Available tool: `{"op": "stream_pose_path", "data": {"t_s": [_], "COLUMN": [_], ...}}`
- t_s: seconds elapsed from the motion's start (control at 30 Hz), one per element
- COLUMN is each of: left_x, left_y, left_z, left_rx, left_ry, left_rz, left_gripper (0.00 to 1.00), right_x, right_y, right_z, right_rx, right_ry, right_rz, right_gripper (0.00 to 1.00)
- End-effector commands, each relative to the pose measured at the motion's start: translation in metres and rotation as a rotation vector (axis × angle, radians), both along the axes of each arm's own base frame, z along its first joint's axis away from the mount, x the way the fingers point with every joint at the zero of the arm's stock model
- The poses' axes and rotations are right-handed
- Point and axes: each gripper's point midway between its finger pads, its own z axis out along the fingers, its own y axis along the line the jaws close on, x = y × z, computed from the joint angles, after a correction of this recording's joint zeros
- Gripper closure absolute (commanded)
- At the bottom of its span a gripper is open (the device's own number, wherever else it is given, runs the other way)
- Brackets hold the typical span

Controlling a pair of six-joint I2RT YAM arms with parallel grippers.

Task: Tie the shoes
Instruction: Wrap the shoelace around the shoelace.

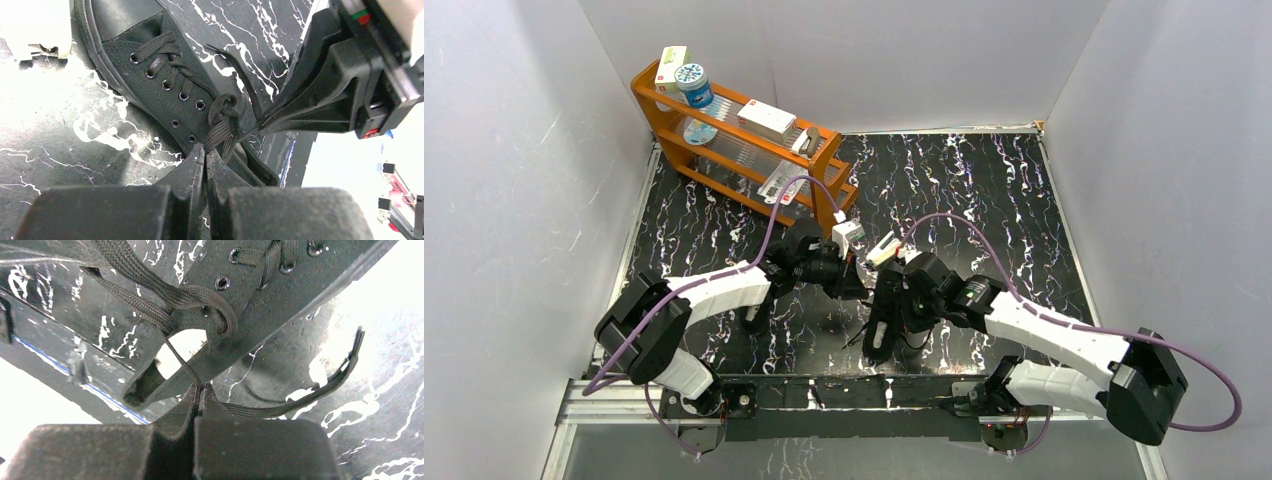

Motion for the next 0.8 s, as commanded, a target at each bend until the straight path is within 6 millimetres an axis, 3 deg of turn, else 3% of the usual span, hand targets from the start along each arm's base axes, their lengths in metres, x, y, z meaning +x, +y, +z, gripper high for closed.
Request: {"op": "stream_pose_path", "data": {"t_s": [0.0, 0.3, 0.53, 0.77], "left_x": [-0.009, -0.022, -0.035, -0.053], "left_y": [0.001, 0.008, 0.014, 0.024], "left_z": [0.015, 0.009, 0.016, -0.013], "left_rx": [-0.043, -0.026, -0.057, 0.007], "left_ry": [-0.022, 0.047, 0.097, 0.203], "left_rz": [-0.028, -0.030, 0.005, 0.070], "left_gripper": [1.00, 1.00, 1.00, 1.00], "right_x": [-0.002, 0.017, 0.020, 0.017], "right_y": [-0.001, -0.003, 0.000, -0.003], "right_z": [0.015, 0.012, 0.015, 0.011], "right_rx": [0.058, -0.015, 0.017, 0.025], "right_ry": [0.040, 0.066, 0.067, 0.093], "right_rz": [-0.121, -0.169, -0.169, -0.138], "right_gripper": [1.00, 1.00, 1.00, 1.00]}}
